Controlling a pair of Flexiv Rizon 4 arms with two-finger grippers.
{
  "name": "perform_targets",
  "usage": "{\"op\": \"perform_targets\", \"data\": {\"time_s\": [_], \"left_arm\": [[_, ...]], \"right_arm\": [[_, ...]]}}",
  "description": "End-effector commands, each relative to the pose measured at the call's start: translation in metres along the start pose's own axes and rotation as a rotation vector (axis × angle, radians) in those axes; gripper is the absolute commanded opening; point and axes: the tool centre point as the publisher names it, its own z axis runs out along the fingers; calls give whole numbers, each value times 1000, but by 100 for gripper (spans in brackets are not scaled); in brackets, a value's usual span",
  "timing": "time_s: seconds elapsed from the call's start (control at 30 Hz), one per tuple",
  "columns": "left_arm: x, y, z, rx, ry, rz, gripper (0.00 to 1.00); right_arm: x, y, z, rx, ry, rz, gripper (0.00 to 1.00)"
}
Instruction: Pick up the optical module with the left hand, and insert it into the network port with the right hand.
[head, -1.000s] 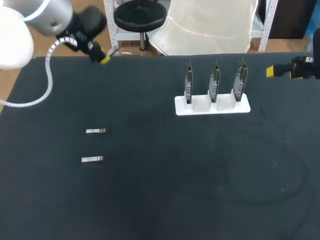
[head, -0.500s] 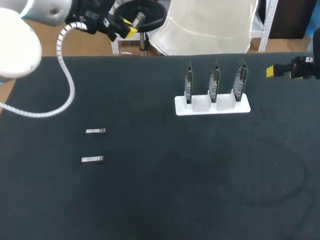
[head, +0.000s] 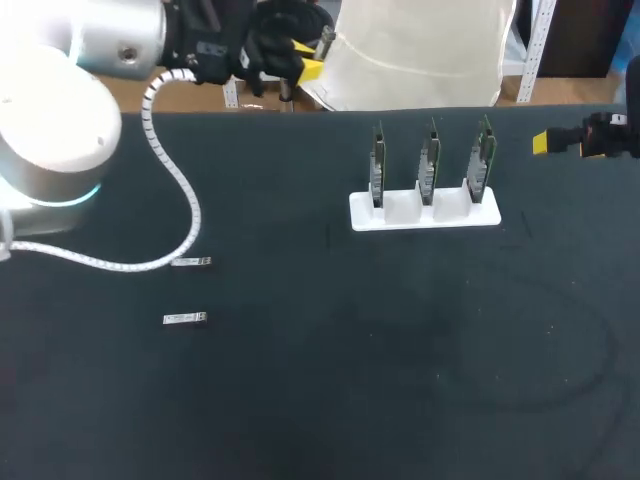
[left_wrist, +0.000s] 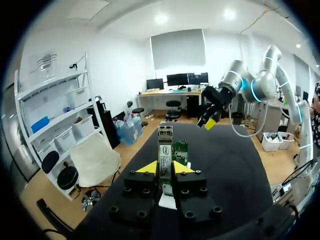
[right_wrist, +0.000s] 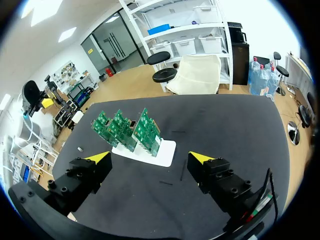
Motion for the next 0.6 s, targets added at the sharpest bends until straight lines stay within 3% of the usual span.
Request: {"op": "perform_targets", "data": {"time_s": [0.03,0.6], "left_arm": [[-2,-1,20,40,-278,7,0],[16,-22,81,218,-298,15,0]], "right_arm": [[1,1,-1,7,-1,1,100],[1,1,-1,7,-1,1,100]]}}
